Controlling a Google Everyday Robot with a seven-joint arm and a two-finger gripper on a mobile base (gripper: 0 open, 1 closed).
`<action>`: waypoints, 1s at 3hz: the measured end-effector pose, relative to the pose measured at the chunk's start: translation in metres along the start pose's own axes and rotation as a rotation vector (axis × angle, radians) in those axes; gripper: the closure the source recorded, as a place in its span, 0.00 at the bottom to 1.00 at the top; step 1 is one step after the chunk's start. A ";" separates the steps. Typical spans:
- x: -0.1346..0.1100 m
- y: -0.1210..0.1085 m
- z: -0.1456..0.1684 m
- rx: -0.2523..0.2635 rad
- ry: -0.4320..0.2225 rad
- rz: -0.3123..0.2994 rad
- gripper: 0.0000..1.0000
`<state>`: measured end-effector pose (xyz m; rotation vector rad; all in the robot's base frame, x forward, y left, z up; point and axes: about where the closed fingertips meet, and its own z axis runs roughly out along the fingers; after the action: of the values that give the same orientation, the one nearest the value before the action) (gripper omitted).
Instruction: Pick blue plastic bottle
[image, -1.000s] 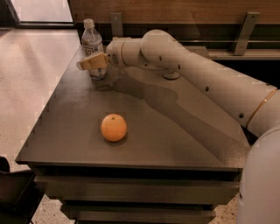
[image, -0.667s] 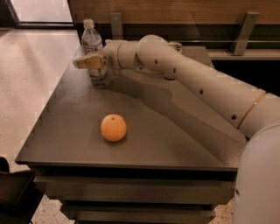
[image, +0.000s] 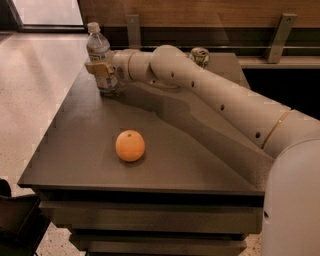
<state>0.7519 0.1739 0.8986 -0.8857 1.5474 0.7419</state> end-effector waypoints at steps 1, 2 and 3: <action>0.000 0.002 0.002 -0.003 0.000 0.000 0.85; 0.000 0.004 0.003 -0.007 0.000 0.000 1.00; 0.000 0.004 0.003 -0.007 0.000 0.000 1.00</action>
Offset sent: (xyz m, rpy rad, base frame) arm -0.0006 0.0018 -0.0003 0.0002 0.0005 0.0027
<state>0.7503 0.1786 0.8979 -0.8906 1.5460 0.7479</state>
